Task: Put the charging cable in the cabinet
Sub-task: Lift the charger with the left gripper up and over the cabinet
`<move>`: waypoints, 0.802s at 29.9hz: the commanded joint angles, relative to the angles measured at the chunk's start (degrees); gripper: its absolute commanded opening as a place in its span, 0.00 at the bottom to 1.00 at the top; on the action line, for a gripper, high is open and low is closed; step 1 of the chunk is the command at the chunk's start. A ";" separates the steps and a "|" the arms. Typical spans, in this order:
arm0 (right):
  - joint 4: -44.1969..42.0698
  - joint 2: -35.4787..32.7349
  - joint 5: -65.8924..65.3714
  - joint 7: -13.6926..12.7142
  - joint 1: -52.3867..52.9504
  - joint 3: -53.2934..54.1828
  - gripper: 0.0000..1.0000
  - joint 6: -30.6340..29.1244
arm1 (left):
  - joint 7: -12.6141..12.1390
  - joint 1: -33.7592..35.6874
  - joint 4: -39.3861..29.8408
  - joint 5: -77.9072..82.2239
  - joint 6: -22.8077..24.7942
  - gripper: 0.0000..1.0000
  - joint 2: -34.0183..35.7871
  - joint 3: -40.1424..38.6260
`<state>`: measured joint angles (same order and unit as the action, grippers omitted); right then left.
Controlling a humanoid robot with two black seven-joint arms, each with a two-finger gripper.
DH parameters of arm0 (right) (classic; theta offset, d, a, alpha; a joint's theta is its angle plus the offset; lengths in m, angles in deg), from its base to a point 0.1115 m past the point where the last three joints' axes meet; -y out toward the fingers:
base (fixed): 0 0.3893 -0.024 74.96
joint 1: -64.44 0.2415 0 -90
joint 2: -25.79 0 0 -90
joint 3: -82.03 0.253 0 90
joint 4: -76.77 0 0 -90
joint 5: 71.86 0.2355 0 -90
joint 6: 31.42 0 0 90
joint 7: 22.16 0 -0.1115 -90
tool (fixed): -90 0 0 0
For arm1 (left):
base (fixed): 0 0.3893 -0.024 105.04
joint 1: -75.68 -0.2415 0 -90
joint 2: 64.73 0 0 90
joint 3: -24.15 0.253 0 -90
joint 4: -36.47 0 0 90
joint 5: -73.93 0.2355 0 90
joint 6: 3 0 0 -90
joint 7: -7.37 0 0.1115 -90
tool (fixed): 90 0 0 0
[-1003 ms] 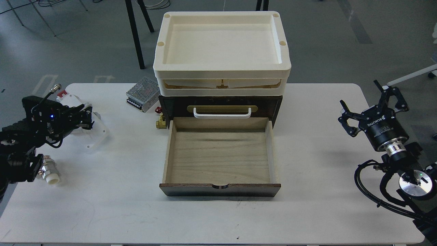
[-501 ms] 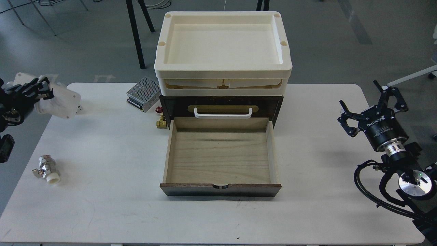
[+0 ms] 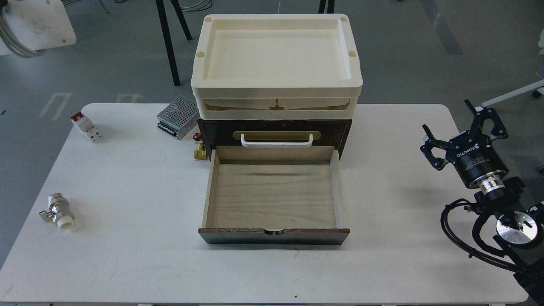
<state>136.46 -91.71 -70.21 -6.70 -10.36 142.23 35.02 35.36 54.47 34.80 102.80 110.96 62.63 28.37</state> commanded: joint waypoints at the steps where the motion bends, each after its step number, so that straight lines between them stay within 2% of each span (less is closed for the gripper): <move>1: -0.01 0.08 0.02 0.01 0.00 0.00 0.99 0.09 | 0.02 4.58 -0.26 -0.04 3.55 0.03 0.25 -0.70; 7: -0.01 0.61 0.02 0.01 0.00 0.00 0.99 0.09 | 0.02 11.88 -1.32 0.05 4.04 0.03 -0.45 -0.70; 14: -0.10 0.61 -0.07 0.01 0.00 0.00 0.99 0.09 | 0.02 19.88 -11.06 1.10 4.04 0.04 -0.02 -0.35; 18: -0.01 0.61 -0.07 0.01 0.00 0.00 0.99 0.09 | 0.02 24.45 -22.38 5.40 4.04 0.05 1.82 -0.52; 24: -0.10 0.53 -0.07 -0.08 0.00 0.00 0.99 0.09 | 0.02 29.90 -47.60 14.01 3.47 0.05 9.64 -1.40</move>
<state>136.41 -91.10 -70.28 -6.68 -10.36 142.26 35.11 35.39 82.06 -1.08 113.06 115.01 68.85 27.44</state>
